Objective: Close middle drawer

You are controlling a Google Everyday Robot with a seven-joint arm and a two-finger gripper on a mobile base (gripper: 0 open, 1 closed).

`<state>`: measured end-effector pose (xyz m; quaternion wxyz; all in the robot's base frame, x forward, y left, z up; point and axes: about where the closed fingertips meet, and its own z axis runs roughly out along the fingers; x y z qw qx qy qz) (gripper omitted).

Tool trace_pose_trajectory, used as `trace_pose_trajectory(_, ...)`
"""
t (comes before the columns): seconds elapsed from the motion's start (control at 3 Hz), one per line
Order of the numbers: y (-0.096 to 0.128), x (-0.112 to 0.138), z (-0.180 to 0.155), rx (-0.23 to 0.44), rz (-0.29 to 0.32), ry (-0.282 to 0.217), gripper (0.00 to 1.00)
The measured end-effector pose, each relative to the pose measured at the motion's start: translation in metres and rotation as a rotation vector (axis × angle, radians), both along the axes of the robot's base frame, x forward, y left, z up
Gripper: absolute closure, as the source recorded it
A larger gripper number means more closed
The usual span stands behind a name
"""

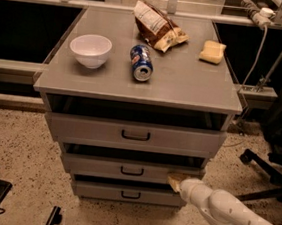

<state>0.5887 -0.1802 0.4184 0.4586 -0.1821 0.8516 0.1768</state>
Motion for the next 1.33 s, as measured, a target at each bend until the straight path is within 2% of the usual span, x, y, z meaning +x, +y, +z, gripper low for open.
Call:
trace_pose_trajectory(0.67,-0.001,-0.003,0.006,-0.004,0.006,-0.007,1.00)
trace_pose_trajectory(1.0,-0.026,-0.048,-0.008,0.089,-0.030,0.098,1.00)
trace_pose_trajectory(1.33,-0.040,-0.119,-0.022,0.223,-0.030,0.295,1.00)
